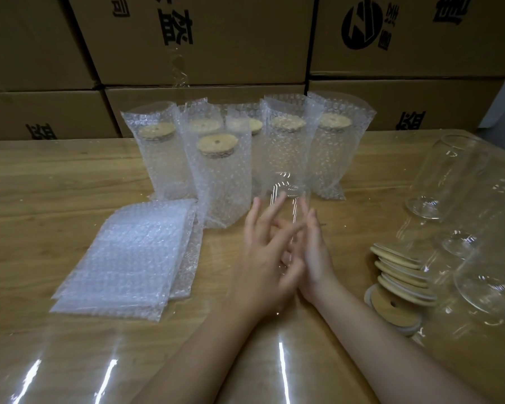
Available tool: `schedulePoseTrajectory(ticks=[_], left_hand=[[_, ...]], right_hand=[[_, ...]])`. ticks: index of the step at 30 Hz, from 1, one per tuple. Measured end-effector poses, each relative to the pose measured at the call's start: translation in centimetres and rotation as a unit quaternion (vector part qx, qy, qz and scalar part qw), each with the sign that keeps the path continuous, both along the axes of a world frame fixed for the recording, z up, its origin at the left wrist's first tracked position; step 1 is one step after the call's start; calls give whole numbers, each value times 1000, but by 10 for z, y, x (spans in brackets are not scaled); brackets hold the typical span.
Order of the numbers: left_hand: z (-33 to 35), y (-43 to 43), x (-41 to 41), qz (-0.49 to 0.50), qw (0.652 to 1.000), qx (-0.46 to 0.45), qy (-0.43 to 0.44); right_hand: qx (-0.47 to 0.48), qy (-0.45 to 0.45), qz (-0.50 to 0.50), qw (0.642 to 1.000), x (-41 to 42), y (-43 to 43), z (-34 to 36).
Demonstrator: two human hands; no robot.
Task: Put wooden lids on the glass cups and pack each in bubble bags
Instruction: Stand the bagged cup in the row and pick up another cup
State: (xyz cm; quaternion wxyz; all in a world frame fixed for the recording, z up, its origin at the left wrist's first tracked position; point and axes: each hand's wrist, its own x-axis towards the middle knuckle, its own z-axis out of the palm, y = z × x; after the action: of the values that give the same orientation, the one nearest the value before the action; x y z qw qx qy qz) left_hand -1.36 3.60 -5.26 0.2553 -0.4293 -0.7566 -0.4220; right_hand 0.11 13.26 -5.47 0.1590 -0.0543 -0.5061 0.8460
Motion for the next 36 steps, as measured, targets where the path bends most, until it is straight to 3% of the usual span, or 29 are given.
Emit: schedulePoseTrajectory(ticks=[5, 9, 14, 17, 23, 25, 28, 30, 32, 34, 36], left_hand=[[-2, -4, -9, -4, 979, 100, -179], [0, -10, -19, -12, 943, 171, -284], [-1, -16, -22, -90, 875, 249, -405], [3, -15, -17, -154, 843, 284, -429], [4, -13, -15, -198, 821, 283, -455], [2, -13, -14, -196, 835, 266, -441], [-2, -12, -7, -175, 897, 195, -356], [-5, -9, -4, -165, 931, 141, -293], [-8, -7, -4, -155, 941, 122, -274], [-6, -6, -4, -155, 921, 141, -328], [-1, -7, -8, -180, 876, 187, -407]], right_hand=[[180, 42, -42, 982, 5, -10, -4], [379, 77, -64, 920, 8, -16, -4], [474, 128, -100, 866, 11, -16, -6], [461, 169, -158, 856, 11, -15, -4], [336, 182, -140, 914, 10, -14, 0], [281, 178, -127, 935, 8, -11, 4], [140, 97, -98, 981, 6, 2, 9], [89, 50, -70, 992, 3, 10, 9], [73, 40, -50, 995, 1, 11, 8], [81, 48, -49, 994, 1, 8, 8], [81, 63, -52, 993, 0, 6, 7]])
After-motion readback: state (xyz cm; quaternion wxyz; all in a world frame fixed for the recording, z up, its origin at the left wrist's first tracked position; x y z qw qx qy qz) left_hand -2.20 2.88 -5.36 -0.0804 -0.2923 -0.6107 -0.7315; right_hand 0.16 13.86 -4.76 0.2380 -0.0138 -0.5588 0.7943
